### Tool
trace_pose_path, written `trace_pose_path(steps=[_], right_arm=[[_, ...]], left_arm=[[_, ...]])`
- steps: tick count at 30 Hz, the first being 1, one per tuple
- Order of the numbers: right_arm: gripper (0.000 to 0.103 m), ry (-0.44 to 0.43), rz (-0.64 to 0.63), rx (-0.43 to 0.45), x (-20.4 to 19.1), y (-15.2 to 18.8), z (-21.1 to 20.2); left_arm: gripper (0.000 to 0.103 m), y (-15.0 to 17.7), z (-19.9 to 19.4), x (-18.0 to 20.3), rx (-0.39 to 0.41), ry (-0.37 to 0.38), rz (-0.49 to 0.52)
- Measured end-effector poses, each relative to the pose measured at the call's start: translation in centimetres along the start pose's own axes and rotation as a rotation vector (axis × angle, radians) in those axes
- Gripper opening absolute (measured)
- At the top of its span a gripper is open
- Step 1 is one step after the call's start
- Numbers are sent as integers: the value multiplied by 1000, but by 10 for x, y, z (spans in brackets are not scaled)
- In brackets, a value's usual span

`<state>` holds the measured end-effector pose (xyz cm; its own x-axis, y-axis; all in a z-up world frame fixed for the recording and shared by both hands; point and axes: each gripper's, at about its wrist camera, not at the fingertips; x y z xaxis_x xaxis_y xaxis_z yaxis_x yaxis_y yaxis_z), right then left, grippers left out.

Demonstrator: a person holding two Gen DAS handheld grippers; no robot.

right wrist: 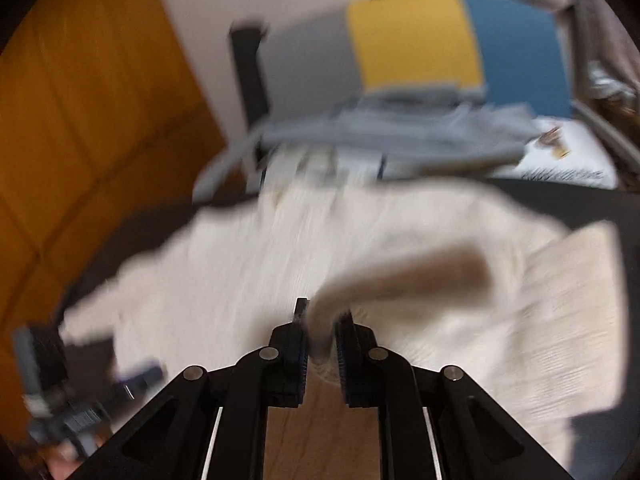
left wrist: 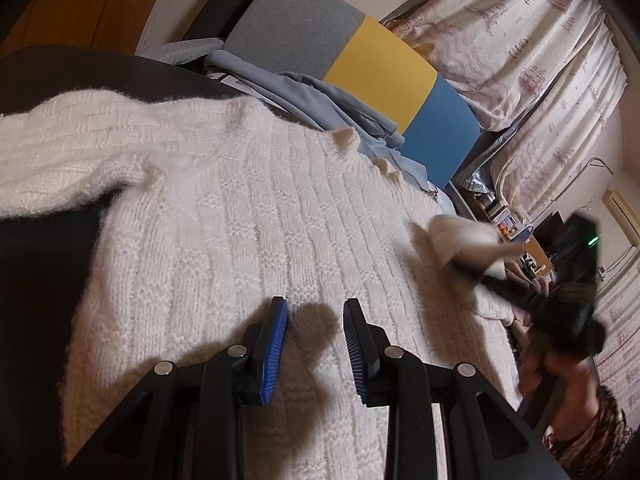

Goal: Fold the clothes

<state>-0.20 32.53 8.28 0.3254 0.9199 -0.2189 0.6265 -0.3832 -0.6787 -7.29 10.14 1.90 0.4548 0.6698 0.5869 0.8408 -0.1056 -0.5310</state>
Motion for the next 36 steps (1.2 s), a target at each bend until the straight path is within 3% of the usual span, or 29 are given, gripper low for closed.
trace_pose_path(steps=[1, 2, 3, 5, 7, 8, 12, 19, 22, 25, 28, 29, 30, 31, 32, 34, 35, 36], right_arm=[[25, -7, -18, -59, -5, 9, 11], [27, -11, -30, -64, -7, 15, 12], [30, -12, -48, -39, -8, 19, 4], [54, -10, -65, 7, -6, 26, -15], [67, -10, -49, 103, 3, 37, -45], [67, -1, -45, 129, 8, 42, -56], [67, 85, -30, 117, 30, 61, -71], [64, 79, 198, 71, 83, 83, -63], [62, 61, 230, 78, 90, 87, -63], [62, 67, 225, 82, 89, 88, -63], [62, 57, 233, 89, 90, 89, -64], [62, 50, 239, 93, 91, 91, -66], [62, 43, 245, 97, 92, 91, -67], [62, 38, 250, 100, 93, 91, -67], [58, 38, 257, 105, 94, 91, -68], [39, 39, 276, 123, 98, 92, -77], [24, 38, 284, 131, 101, 93, -82], [21, 37, 292, 140, 103, 93, -87]], left_arm=[[29, 0, 0, 0, -1, 2, -2], [29, -1, 0, 0, -1, 4, -4], [29, 0, 0, 0, -1, 5, -5], [29, 0, 0, 0, -2, 4, -7], [29, -1, 1, 2, -4, -4, -5], [29, -1, 1, 3, -5, -11, -3], [31, -7, 3, 11, -33, -46, -47], [36, -31, 35, 23, -111, 103, -312], [36, -37, 56, 47, -149, 126, -278], [36, -39, 78, 66, -178, 71, -221], [33, -40, 87, 75, -153, 87, -208], [27, -40, 88, 75, -155, 84, -210], [13, -41, 89, 76, -154, 78, -206], [13, -42, 87, 80, -140, 63, -186], [12, -43, 85, 83, -127, 48, -166], [11, -49, 73, 92, -84, 55, -121], [11, -55, 63, 97, -52, 75, -99], [11, -62, 54, 101, -23, 88, -81]])
Point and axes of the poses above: each gripper's, at about its wrist camera, not at the fingertips, and z roughly the way its jaws point, x to its right, y to its underside, and after that the axes turned 5 degrees about -z, right-handed
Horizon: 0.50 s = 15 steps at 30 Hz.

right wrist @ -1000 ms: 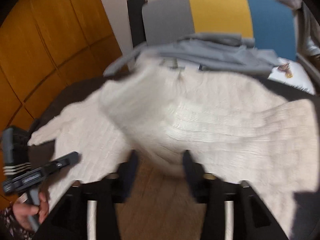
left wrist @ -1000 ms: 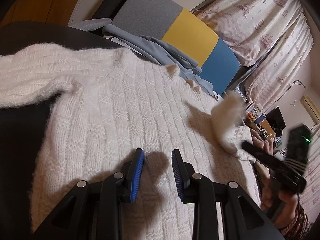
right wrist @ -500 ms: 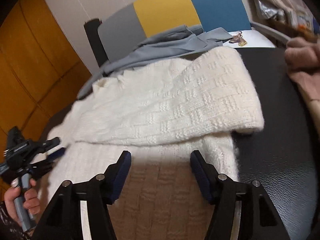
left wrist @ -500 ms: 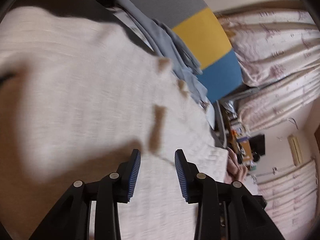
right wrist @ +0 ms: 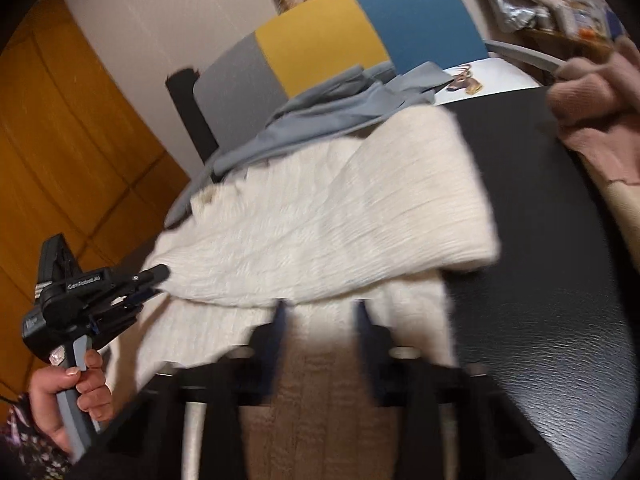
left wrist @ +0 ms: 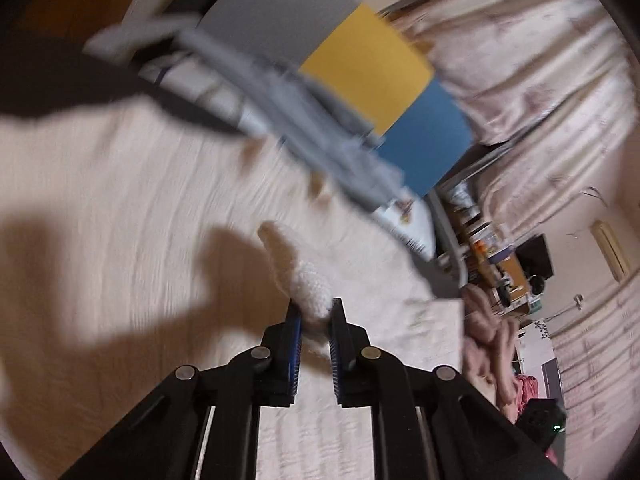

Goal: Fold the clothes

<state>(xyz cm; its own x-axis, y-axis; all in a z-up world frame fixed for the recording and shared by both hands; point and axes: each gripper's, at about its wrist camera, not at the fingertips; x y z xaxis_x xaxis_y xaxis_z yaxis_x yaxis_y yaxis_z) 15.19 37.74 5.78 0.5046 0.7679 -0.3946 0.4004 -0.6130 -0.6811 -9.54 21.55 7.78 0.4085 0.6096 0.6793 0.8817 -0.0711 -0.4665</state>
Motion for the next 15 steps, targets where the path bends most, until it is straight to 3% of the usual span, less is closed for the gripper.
trace_pose_path(steps=[3, 9, 15], right_arm=[[21, 13, -52, -17, -1, -5, -5], [18, 68, -162, -69, -3, -25, 15], [16, 149, -98, -59, 17, -42, 28]], left_arm=[[11, -24, -19, 8, 55, 21, 35], [12, -46, -26, -9, 60, -44, 66], [12, -44, -29, -54, 98, -122, 11]])
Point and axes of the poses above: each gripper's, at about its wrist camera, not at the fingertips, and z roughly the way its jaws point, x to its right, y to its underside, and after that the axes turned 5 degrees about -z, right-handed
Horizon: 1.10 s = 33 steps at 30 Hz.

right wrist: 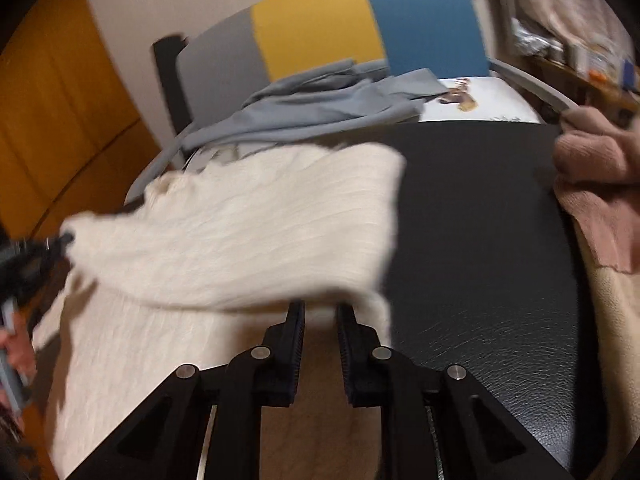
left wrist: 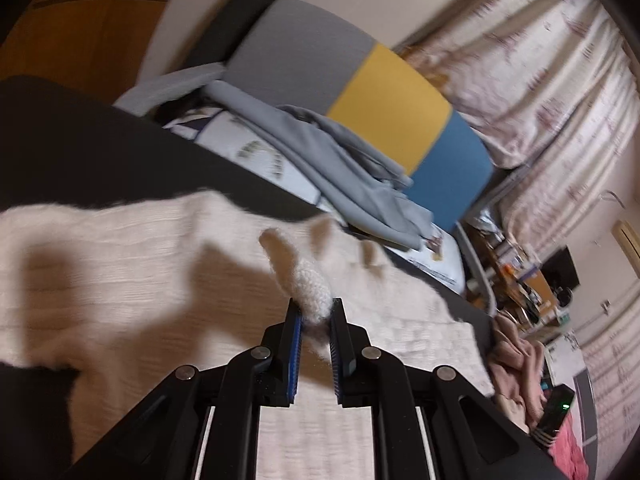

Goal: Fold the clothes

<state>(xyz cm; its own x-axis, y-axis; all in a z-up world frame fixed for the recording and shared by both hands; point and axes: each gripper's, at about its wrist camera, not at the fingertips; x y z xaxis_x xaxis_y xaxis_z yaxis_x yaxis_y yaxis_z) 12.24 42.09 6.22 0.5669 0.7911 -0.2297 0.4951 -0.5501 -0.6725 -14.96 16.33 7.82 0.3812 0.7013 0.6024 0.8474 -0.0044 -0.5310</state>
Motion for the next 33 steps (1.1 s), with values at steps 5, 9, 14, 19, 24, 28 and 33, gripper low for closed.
trace_pose_path(steps=[5, 9, 14, 19, 24, 28, 33], right_arm=[[16, 20, 98, -25, 26, 3, 6], [17, 21, 106, 2, 32, 6, -8], [17, -21, -13, -10, 9, 1, -7], [16, -19, -41, -48, -5, -10, 19], [9, 75, 124, 10, 26, -4, 16], [3, 39, 200, -5, 43, 0, 18], [26, -23, 157, 6, 38, 8, -17]], left_arm=[[12, 18, 29, -20, -67, -65, 7], [13, 35, 32, -42, -39, 2, -55], [14, 35, 28, -63, -4, 83, -153], [13, 34, 29, -64, 11, 88, -163], [13, 35, 31, -64, 6, 84, -160], [14, 37, 29, -66, 3, 95, -164], [14, 38, 27, -66, -10, 135, -160]])
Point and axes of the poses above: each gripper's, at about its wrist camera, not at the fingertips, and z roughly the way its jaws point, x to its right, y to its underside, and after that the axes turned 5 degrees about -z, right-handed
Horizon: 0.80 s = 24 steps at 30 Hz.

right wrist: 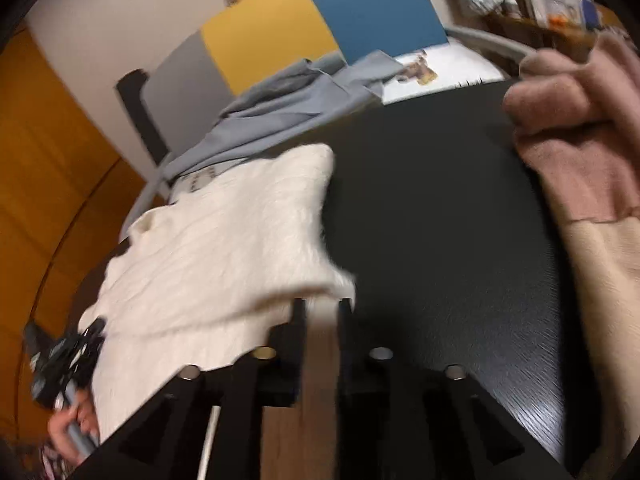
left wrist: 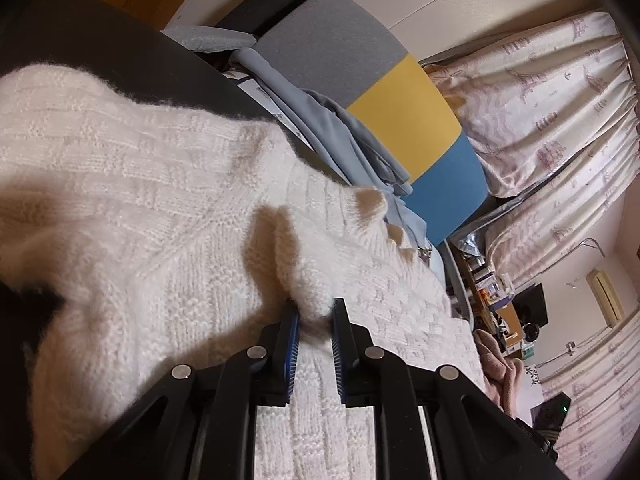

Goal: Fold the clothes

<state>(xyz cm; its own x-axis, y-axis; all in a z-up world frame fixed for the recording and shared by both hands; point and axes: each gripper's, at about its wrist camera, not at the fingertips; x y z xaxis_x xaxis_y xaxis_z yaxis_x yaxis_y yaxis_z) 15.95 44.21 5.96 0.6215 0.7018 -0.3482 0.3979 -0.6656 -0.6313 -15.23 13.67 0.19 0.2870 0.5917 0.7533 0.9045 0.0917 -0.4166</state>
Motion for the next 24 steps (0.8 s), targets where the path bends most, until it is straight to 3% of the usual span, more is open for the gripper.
trace_pose_path(steps=[3, 7, 10, 13, 15, 17, 20, 24], right_arm=[[31, -7, 5, 48, 6, 0, -18], [32, -16, 12, 48, 8, -26, 0], [52, -59, 29, -14, 7, -55, 36], [53, -91, 69, -85, 12, -67, 64], [18, -84, 59, -112, 11, -67, 73], [15, -69, 32, -122, 9, -66, 77], [15, 31, -65, -39, 3, -70, 62], [19, 43, -69, -87, 13, -67, 77]], left_arm=[[14, -1, 2, 1, -12, 1, -1], [14, 1, 0, 4, -16, -18, 6], [14, 3, -1, 4, -11, -16, 5], [17, 5, -3, 5, -9, 13, 9], [23, 7, -3, 10, -14, 73, 21], [24, 11, 0, 16, -41, 126, 43], [23, 14, 11, 23, -91, 89, 72], [18, 13, 11, 19, -84, 90, 49]])
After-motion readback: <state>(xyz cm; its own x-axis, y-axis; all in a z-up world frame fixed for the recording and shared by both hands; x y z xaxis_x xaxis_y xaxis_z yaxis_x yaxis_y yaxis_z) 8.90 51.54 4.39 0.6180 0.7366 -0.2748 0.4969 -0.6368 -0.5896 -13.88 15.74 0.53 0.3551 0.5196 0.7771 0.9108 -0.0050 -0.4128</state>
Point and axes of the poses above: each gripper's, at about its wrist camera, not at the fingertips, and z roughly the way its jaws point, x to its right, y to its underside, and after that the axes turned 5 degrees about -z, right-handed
